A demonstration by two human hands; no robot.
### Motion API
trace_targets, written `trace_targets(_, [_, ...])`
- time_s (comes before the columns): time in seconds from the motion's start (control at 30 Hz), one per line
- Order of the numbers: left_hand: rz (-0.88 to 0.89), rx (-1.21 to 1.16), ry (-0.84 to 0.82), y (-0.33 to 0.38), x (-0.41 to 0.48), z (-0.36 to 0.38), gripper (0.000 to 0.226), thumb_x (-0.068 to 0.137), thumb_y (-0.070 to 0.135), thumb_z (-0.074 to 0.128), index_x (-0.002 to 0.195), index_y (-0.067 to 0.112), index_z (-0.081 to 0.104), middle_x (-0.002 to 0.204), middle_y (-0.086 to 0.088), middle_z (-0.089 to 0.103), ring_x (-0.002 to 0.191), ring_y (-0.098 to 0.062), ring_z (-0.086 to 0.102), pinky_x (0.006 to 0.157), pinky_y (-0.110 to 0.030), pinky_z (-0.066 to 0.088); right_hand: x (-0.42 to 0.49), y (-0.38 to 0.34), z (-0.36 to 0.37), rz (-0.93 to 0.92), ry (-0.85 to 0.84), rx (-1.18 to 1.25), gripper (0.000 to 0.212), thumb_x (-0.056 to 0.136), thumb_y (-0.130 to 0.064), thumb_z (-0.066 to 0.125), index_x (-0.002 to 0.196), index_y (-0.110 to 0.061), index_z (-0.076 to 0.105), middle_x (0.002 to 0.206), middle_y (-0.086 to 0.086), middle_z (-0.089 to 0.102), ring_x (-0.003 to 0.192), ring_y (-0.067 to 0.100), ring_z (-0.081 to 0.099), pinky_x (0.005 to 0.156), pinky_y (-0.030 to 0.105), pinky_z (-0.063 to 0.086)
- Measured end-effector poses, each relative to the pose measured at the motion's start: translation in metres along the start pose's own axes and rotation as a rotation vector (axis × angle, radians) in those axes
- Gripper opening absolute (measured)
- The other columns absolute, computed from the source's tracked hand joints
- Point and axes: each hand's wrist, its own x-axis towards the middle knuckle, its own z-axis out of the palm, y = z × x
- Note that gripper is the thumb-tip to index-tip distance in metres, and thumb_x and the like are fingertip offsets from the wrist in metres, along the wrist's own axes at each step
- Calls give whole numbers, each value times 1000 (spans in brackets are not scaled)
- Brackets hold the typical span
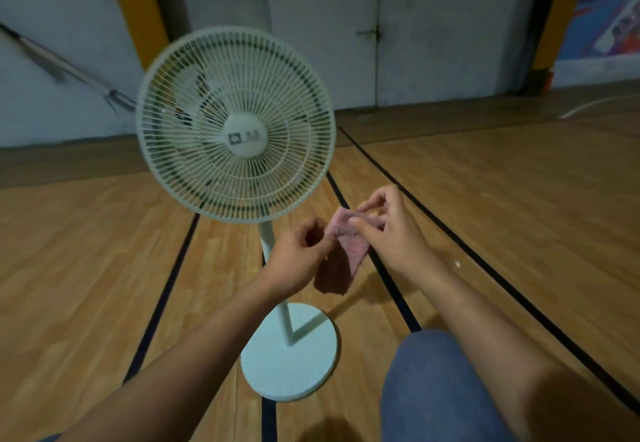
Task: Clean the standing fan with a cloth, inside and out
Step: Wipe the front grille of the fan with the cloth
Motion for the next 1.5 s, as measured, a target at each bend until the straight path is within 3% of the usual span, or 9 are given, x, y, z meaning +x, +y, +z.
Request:
trace_targets(0.3, [-85,-182,235,-6,10,-62,12,101,10,70,90,11,63,87,-7,71,78,-24,75,70,-41,67,14,-3,77,147,-166,130,41,86,-41,77,111,-41,44,131,3,56,117,15,63,94,48,58])
trace_targets(0.43, [-71,-200,157,-11,10,-81,13,103,17,71,101,4,69,94,-11,77,85,-23,79,77,-41,69,24,-3,105,160,-234,207,38,94,-25,76,115,-43,51,131,2,64,121,21,65,92,49,63])
trace_targets(0.57, [-20,-338,90,-23,10,-94,24,110,25,61,104,5,75,99,-23,75,92,-36,77,80,-39,66,33,-2,120,164,-225,326,45,83,-48,82,120,-44,55,126,-5,70,117,13,70,83,34,64])
trace_targets(0.77, [2,-419,-21,-50,6,-84,37,113,40,50,120,19,80,112,-19,77,104,-41,72,84,-36,62,43,30,129,185,-226,397,46,83,-49,83,120,-37,58,122,-7,72,119,19,71,99,50,59])
trace_targets(0.93, [-123,-411,-22,-70,11,-84,36,116,30,47,121,15,79,114,-14,79,108,-34,74,90,-41,59,48,48,131,301,-208,519,35,82,-36,75,112,-28,60,114,9,76,106,25,76,85,40,61])
trace_targets(1.1, [-450,-428,191,-99,17,-109,24,111,24,58,122,8,72,108,-15,81,103,-32,78,84,-37,59,60,66,118,516,-94,677,22,95,-22,60,115,-14,65,94,16,73,74,28,73,54,37,54])
trace_targets(1.23, [-469,-717,467,-109,29,-135,26,114,23,51,129,7,65,123,-18,77,104,-28,77,84,-40,58,77,85,104,644,-62,770,29,97,-39,63,103,-12,71,76,11,60,61,32,65,47,33,40])
trace_targets(1.37, [-302,-848,552,-107,42,-150,49,115,51,40,144,18,62,131,-11,74,122,-26,71,94,-47,59,105,90,110,677,29,914,21,87,-35,74,85,-21,58,70,1,46,54,23,55,52,32,35])
trace_targets(1.5, [-172,-808,427,-105,57,-156,76,97,81,39,156,35,50,151,-3,65,137,-29,64,98,-55,62,122,89,119,510,-48,1061,34,99,-50,64,101,-18,77,100,12,76,79,34,74,58,37,45])
